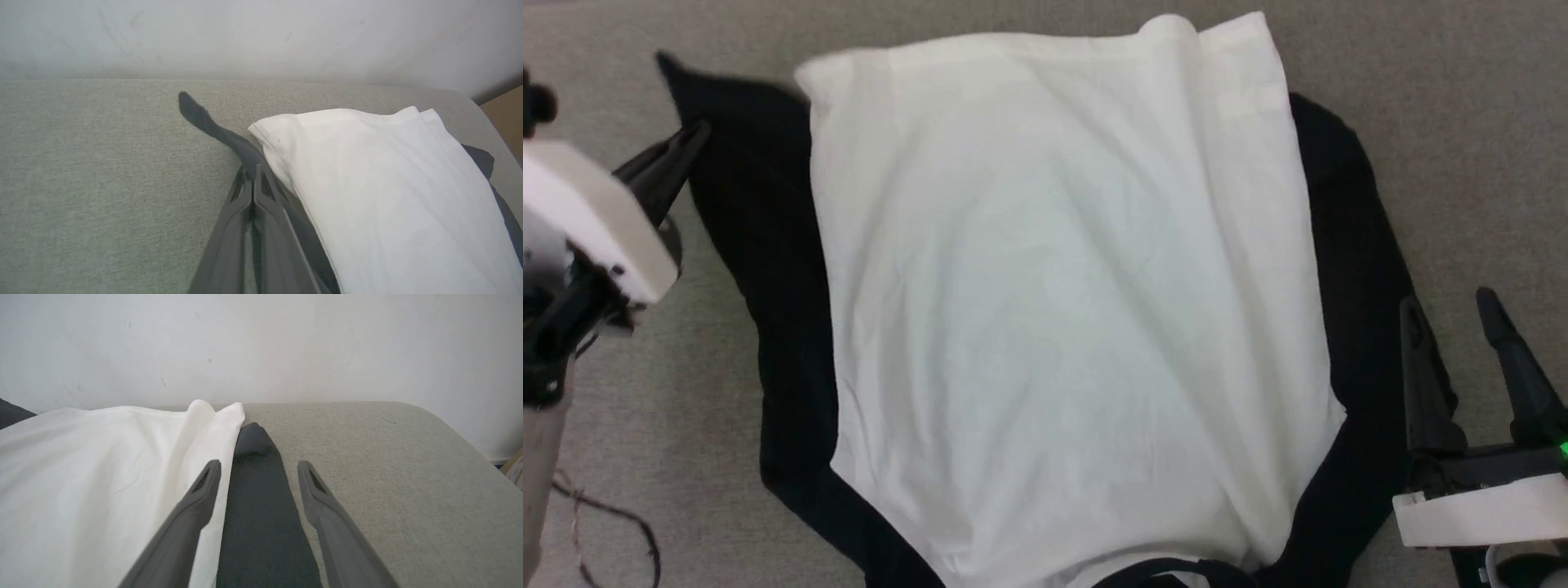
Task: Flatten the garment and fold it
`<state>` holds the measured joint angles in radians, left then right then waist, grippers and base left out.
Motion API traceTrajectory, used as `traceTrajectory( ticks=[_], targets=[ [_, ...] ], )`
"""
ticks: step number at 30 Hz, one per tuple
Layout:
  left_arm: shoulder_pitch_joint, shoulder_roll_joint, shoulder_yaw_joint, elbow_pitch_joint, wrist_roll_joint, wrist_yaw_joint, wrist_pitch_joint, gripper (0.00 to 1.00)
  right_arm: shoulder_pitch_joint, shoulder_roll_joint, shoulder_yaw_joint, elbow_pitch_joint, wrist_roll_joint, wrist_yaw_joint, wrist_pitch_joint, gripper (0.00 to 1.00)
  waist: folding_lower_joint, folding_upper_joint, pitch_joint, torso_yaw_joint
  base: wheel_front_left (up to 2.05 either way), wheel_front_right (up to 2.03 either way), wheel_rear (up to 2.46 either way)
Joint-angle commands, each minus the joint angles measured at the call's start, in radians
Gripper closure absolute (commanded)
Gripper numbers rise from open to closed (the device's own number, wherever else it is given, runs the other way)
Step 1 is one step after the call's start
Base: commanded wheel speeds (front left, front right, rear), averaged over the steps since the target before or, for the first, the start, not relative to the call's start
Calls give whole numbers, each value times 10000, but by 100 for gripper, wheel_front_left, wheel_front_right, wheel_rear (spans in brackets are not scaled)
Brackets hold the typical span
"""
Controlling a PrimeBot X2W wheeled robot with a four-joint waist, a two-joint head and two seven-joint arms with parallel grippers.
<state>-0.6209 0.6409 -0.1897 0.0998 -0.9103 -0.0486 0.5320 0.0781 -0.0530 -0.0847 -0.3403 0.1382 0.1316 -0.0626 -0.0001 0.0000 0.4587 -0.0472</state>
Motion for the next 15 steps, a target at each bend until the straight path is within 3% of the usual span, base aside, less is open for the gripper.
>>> traceTrajectory(
  ticks=[1,9,15],
  targets=[
    [656,149,376,-261,-202,141,-288,100,161,28,10,80,126,-9,-38,0,1,0,-1127,229,0,0,0],
    [3752,502,2395,-1838,-911,803,-1429,100,812,28,-128,216,344,-9,-10,0,1,0,-2183,401,0,0,0],
    [5856,369,3766,-2863,-1309,1193,-1929,100,1132,28,-198,253,440,-9,-17,0,1,0,-2596,526,0,0,0]
  ],
)
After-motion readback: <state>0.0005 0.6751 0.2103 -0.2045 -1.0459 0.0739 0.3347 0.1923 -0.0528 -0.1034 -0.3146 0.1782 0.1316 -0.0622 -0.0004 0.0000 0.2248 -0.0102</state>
